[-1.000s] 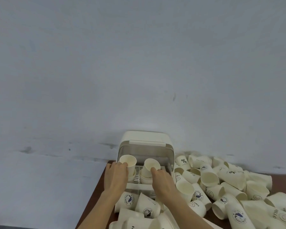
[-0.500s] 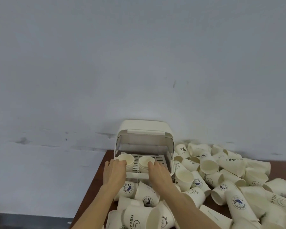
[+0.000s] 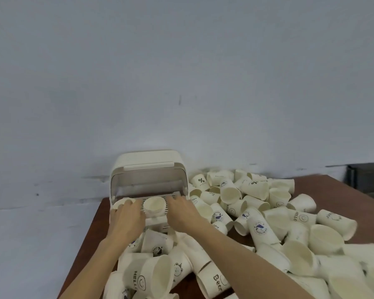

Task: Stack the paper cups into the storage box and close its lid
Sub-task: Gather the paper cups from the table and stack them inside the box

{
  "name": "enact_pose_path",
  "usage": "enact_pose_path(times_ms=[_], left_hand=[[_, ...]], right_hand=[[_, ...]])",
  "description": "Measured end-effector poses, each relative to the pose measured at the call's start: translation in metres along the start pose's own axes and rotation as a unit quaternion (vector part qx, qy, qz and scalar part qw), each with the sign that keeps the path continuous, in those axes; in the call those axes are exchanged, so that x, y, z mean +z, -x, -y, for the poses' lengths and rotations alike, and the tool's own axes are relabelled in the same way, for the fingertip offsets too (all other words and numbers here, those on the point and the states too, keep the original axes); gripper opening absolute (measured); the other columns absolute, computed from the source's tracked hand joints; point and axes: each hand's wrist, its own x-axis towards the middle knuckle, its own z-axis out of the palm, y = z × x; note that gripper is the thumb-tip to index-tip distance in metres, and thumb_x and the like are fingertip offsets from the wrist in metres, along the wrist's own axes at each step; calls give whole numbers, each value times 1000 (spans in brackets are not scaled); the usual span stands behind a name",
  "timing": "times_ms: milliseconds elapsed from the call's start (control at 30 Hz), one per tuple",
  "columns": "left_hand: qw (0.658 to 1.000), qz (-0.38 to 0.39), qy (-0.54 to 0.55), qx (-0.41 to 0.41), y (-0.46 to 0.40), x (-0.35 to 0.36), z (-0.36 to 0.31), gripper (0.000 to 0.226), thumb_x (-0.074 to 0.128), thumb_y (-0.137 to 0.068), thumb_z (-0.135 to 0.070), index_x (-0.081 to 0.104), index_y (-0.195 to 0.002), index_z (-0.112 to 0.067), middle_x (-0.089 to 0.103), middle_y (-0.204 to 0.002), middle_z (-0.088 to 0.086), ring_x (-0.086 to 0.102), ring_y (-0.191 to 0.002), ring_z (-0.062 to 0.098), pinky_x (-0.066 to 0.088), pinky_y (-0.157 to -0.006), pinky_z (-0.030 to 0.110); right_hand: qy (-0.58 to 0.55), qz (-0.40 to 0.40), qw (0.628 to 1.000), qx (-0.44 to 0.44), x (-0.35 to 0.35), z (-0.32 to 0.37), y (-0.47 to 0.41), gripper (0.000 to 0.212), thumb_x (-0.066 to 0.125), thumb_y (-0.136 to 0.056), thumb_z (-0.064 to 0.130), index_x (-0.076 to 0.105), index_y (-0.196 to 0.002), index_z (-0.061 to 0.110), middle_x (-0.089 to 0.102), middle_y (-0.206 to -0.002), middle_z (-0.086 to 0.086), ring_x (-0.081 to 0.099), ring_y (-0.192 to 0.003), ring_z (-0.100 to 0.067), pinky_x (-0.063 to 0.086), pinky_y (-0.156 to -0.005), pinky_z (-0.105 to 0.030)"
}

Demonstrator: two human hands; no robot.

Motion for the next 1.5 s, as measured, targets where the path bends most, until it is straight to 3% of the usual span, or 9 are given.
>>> enact_pose_path(times_ms=[233, 400, 667, 1000, 1300, 1500], left_hand=[[994, 3, 60, 93, 16, -18, -80, 32, 46, -94, -29, 55, -124, -21, 57, -116, 2, 56, -107, 24, 45, -87, 38], [978, 22, 120, 167, 42, -22, -132, 39, 45, -95, -32, 51, -133, -27, 54, -127, -2, 54, -114, 19, 44, -94, 37], [952, 38, 154, 262, 79, -17, -198, 32, 42, -97, -32, 53, -126, -26, 54, -118, -4, 54, -107, 18, 44, -90, 37], [921, 101, 212, 312, 97, 10, -269, 39, 46, -94, -34, 51, -132, -30, 56, -120, -4, 55, -109, 15, 43, -94, 34], [943, 58, 106, 310, 102, 25, -320, 30, 41, -93, -34, 65, -106, -21, 57, -105, 1, 52, -99, 23, 41, -89, 37], [949, 80, 38, 301, 101, 40, -332, 37, 45, -87, -48, 70, -85, -20, 54, -94, 1, 49, -97, 22, 37, -92, 38]], right_hand=[[-20, -55, 998, 28, -44, -48, 55, 32, 46, -88, 8, 49, -119, 8, 54, -114, -15, 48, -107, -35, 39, -82, -42], [-35, -74, 995, 49, -73, -77, 110, 45, 43, -92, 11, 41, -137, 13, 51, -125, -13, 47, -115, -34, 39, -92, -43], [-44, -93, 989, 103, -84, -118, 167, 41, 44, -94, 17, 47, -134, 14, 52, -127, -9, 46, -117, -30, 40, -97, -42], [-38, -152, 974, 161, -88, -172, 244, 41, 45, -98, 21, 45, -139, 21, 48, -134, 1, 42, -124, -19, 36, -102, -34], [-43, -149, 959, 237, -86, -204, 298, 38, 46, -98, 20, 49, -136, 21, 49, -134, 4, 42, -125, -17, 33, -103, -30], [-8, -114, 963, 244, -77, -210, 311, 22, 47, -96, 33, 63, -108, 23, 52, -115, 8, 43, -112, -14, 34, -94, -28]])
